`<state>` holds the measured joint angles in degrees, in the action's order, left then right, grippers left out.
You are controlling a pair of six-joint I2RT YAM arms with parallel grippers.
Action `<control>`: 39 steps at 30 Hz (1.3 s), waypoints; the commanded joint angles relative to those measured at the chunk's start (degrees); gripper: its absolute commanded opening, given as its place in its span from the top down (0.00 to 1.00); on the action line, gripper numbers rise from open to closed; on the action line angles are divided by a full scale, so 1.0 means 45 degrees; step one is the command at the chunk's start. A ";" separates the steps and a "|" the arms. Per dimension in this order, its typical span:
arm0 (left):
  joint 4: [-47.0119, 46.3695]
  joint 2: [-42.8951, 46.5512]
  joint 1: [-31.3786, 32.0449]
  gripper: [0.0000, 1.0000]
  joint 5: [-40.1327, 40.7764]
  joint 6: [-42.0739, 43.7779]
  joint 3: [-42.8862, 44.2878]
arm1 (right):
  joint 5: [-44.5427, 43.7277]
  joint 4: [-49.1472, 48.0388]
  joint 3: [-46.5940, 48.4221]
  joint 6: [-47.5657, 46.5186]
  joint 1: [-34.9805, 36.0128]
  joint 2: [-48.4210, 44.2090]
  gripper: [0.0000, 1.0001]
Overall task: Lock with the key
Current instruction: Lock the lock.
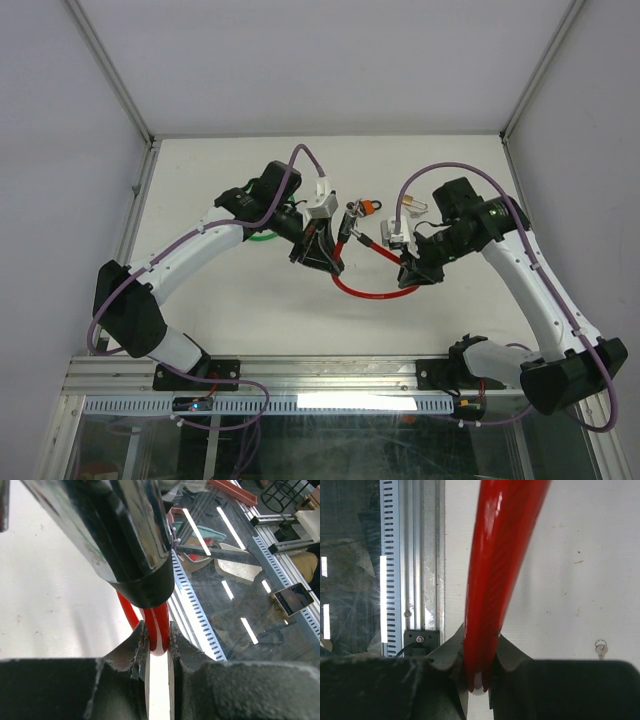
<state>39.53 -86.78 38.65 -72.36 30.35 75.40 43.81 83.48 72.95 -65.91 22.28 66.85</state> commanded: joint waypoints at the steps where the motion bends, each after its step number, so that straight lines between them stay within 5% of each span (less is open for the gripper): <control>1: 0.0710 0.0467 0.0088 1.00 0.0063 0.1186 0.0531 | 0.0122 0.0600 0.0856 0.0046 0.0058 -0.0063 1.00; 39: 0.1347 0.1002 0.0175 1.00 0.1120 0.2045 0.0492 | -0.0102 0.0724 -0.0428 0.0138 0.0041 -0.0573 1.00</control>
<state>45.54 -85.67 39.07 -67.42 37.67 75.50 44.95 85.36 69.89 -66.00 22.28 64.77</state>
